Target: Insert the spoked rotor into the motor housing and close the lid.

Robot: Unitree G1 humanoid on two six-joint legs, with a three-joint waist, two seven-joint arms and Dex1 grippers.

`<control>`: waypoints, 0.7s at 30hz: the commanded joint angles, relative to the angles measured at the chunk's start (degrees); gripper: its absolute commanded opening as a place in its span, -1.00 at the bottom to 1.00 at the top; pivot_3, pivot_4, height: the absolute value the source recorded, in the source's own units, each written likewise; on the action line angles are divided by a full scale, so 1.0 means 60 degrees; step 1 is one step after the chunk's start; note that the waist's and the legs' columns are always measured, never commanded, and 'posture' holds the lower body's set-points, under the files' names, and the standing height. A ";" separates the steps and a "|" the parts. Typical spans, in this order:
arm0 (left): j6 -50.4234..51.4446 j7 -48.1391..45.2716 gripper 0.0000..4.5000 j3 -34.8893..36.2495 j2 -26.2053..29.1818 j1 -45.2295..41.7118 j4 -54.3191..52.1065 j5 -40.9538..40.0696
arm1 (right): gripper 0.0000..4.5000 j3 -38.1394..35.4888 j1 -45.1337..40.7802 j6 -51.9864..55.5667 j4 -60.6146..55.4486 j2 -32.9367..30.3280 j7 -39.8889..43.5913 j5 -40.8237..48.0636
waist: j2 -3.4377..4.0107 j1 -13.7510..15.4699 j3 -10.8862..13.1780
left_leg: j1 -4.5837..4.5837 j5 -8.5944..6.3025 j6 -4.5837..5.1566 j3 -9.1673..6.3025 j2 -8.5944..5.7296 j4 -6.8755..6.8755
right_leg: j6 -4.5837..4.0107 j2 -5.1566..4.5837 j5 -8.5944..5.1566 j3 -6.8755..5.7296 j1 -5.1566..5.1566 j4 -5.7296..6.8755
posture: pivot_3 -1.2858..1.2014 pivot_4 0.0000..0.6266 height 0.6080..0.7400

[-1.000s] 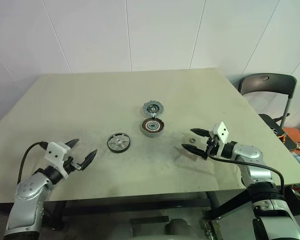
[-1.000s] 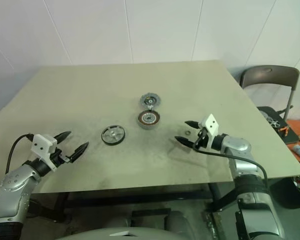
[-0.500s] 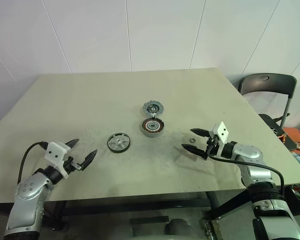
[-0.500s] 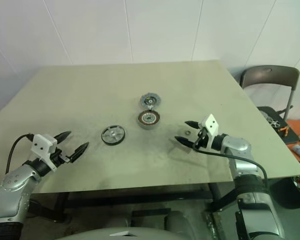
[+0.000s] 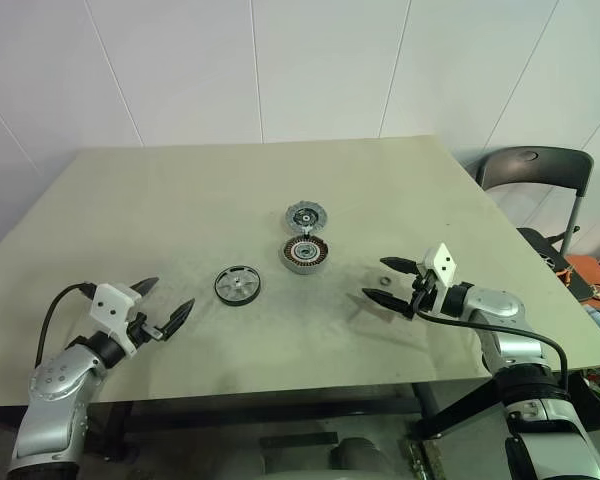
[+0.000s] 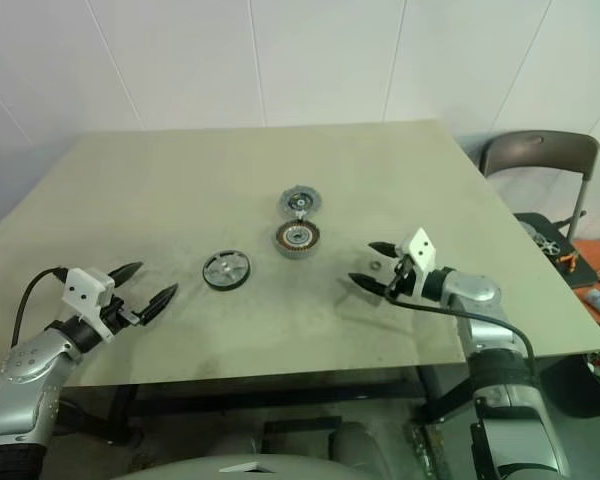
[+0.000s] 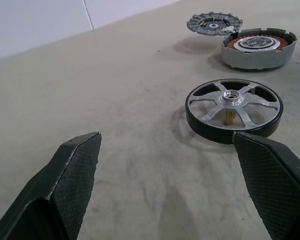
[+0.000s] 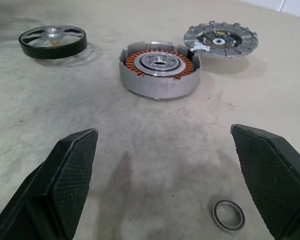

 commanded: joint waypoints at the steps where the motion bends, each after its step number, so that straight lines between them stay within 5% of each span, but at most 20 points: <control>1: -0.0205 -0.0040 0.98 0.0058 0.0134 -0.0127 -0.0076 -0.0027 | 1.00 0.0150 -0.0354 0.0196 -0.0694 -0.0121 0.0024 -0.0001 | 0.0000 -0.0005 0.0000 | 0.0000 0.0000 0.0000 0.0000 0.0000 0.0000 | 0.0000 0.0000 0.0000 0.0000 0.0000 0.0000 | 0.03 -1.00 1.00; 13: 0.0012 0.0074 0.98 -0.0008 0.0024 0.0113 -0.0620 -0.0114 | 1.00 0.0924 -0.1247 0.2057 -0.1544 -0.0119 -0.0166 -0.0231 | 0.0001 0.0002 0.0001 | -0.0001 0.0000 0.0000 -0.0004 0.0001 0.0000 | 0.0000 -0.0001 0.0000 0.0000 -0.0002 0.0000 | 0.03 -1.00 1.00; 21: 0.0121 -0.0001 0.98 -0.0033 0.0186 -0.0025 -0.0754 -0.0146 | 1.00 0.2813 -0.2958 0.4401 -0.2064 -0.0454 -0.0152 -0.1771 | 0.0002 0.0000 0.0001 | -0.0009 0.0000 0.0000 -0.0008 0.0001 -0.0002 | -0.0001 -0.0001 0.0000 -0.0001 -0.0020 0.0005 | 0.03 -1.00 1.00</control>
